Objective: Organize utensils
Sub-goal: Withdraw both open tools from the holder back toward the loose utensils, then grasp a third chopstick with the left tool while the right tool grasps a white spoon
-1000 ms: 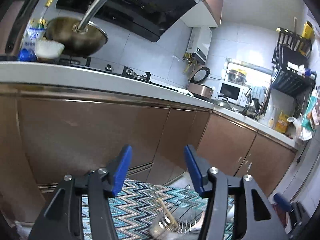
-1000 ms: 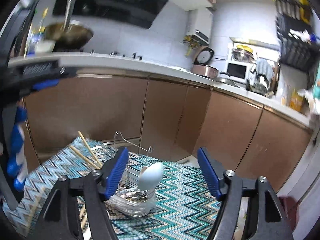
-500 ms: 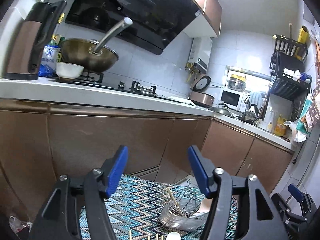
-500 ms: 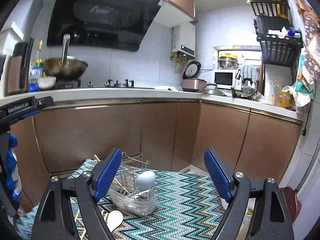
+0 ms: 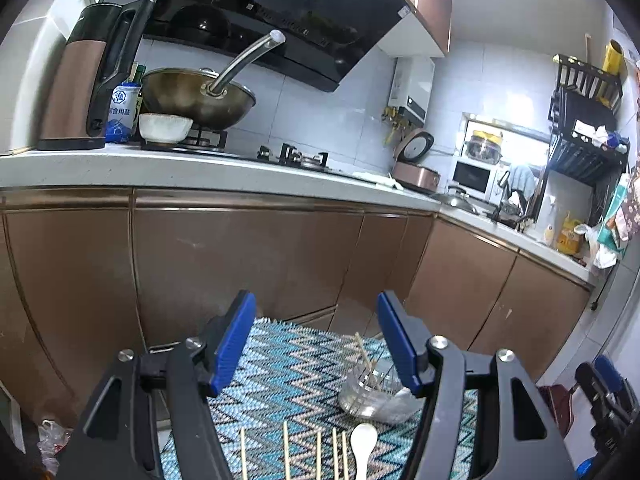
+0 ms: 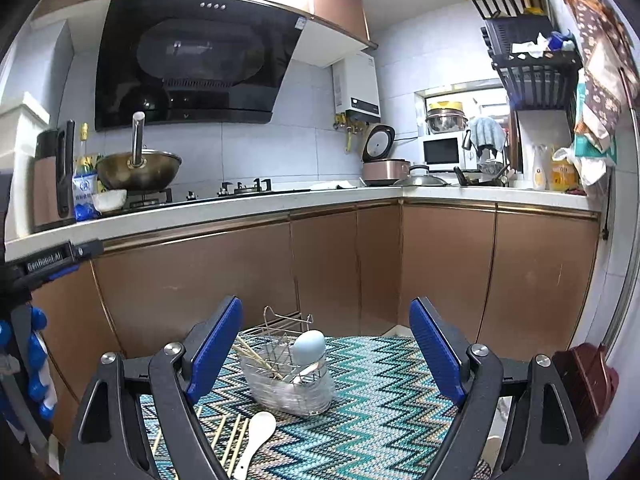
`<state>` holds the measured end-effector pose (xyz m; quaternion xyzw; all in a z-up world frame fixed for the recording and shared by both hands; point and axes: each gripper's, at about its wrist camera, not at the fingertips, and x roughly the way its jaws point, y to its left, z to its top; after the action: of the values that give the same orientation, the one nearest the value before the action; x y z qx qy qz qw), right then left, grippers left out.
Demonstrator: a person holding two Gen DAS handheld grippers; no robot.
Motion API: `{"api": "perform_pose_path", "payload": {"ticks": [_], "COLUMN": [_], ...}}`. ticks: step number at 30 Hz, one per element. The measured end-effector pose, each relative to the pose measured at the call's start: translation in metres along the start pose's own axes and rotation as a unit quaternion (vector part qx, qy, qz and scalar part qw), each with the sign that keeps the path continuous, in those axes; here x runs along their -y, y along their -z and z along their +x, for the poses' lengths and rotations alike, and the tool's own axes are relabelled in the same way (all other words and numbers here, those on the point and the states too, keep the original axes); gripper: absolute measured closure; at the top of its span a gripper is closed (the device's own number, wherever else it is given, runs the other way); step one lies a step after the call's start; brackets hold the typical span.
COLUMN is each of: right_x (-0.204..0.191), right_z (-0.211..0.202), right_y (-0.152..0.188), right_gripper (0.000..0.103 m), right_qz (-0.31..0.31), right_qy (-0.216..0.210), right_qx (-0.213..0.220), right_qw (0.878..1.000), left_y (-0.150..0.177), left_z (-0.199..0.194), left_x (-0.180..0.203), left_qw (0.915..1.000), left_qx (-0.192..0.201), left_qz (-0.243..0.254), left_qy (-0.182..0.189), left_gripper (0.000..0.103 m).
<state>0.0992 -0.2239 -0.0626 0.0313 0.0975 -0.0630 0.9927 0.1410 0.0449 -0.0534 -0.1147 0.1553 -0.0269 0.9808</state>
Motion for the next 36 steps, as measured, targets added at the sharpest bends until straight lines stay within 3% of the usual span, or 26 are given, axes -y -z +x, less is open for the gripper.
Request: {"api": "perform_pose_path", "payload": {"ticks": [14,21,30,34,36], "right_x": [-0.005,-0.001,0.014,0.02,0.019], "right_z": [-0.044,-0.036,0.007,0.033,0.049], "right_y": [-0.006,0.0,0.037,0.054,0.065], "right_gripper": [0.018,0.02,0.023,0.028,0.035], "right_qz": [0.016,0.025,0.042,0.053,0.061], "right_qy": [-0.012,-0.023,-0.025,-0.035,-0.05], "right_qx": [0.031,0.026,-0.042,-0.079,-0.103], "right_qw": [0.999,0.999,0.998,0.995,0.992], "left_y": [0.007,0.02,0.057,0.081,0.093], "left_z": [-0.036,-0.024,0.035,0.066,0.083], "left_x": [-0.013,-0.009,-0.01,-0.011,-0.012], "left_qw": [1.0,0.9996,0.9932,0.9846,0.9774], "left_qx": [0.002,-0.021,-0.112,-0.17,-0.206], "left_qz": [0.002,0.02,0.032,0.038,0.036], "left_qy": [0.0,-0.001,0.004,0.017,0.033], "left_gripper": [0.042,0.042,0.042,0.042,0.042]}}
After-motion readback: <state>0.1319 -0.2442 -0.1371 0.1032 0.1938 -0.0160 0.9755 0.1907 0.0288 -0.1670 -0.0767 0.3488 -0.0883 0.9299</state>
